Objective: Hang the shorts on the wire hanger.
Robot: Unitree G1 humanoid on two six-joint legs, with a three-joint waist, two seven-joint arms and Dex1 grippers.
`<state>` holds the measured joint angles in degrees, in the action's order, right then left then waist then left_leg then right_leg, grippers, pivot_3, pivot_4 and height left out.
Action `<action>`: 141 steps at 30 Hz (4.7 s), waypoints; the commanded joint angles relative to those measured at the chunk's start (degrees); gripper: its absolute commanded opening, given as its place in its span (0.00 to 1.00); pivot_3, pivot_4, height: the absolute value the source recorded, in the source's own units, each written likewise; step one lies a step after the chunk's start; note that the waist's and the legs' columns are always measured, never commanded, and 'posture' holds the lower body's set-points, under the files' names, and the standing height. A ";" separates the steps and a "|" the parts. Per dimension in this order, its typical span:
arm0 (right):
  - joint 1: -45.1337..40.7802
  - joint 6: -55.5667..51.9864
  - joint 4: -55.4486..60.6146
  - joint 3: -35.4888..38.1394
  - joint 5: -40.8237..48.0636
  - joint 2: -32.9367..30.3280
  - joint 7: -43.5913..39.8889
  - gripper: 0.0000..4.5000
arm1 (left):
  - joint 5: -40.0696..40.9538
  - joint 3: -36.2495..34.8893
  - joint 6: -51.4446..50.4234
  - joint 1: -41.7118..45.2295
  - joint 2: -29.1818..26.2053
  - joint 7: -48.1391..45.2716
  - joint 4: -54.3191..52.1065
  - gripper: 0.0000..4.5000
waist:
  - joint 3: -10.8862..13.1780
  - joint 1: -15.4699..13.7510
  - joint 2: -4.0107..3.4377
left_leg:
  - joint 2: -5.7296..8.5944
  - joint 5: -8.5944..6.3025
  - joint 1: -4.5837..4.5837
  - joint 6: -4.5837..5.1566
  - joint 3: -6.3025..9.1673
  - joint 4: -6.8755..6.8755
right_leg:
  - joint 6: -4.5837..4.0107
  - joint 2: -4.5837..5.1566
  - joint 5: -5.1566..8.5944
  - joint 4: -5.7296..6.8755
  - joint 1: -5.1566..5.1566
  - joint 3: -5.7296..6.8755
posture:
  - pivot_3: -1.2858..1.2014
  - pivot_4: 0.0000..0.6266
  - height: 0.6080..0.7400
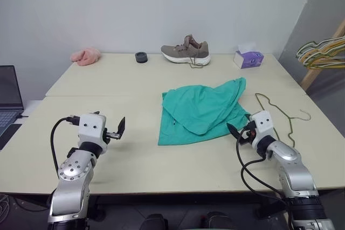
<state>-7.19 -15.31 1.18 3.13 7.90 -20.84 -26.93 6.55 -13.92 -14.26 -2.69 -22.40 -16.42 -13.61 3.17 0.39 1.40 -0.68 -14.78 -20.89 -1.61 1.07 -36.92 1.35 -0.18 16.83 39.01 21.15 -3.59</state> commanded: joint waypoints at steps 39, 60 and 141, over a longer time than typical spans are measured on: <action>2.02 -4.76 17.40 -7.37 9.12 -13.40 -22.95 0.99 | 7.96 9.39 1.96 -2.98 -16.17 -30.70 -1.11 1.00 | 0.03 1.11 -0.01 | -0.02 -0.01 -0.01 0.01 -0.05 0.04 | -0.16 0.00 0.10 -0.04 0.05 -0.01 | 0.51 0.00 1.00; 3.62 -11.60 30.03 -8.52 11.76 -22.32 -27.41 0.99 | -10.39 31.00 3.59 21.86 -7.67 -30.76 21.13 1.00 | 0.01 3.77 0.20 | 0.00 -0.01 -0.04 0.02 -0.08 -0.04 | 0.12 -0.07 -0.05 -0.07 0.04 -0.09 | 0.46 0.00 1.00; -17.75 29.78 -0.59 -30.31 -11.46 -25.72 -41.75 0.00 | 13.49 10.80 -9.08 -1.42 -48.15 -63.10 0.99 0.00 | 0.39 5.49 0.00 | 0.07 -0.24 0.37 0.04 0.50 -0.90 | -0.58 0.32 0.42 0.83 -0.14 0.10 | 0.49 0.00 1.00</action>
<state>-25.51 17.97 -0.67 -29.86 -3.68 -43.64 -66.42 20.39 -1.41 -22.26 -3.55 -68.46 -79.10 -11.74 3.55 5.88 1.40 -0.61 -15.01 -20.57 -1.57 1.55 -37.82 0.78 0.13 17.24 39.84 21.11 -3.48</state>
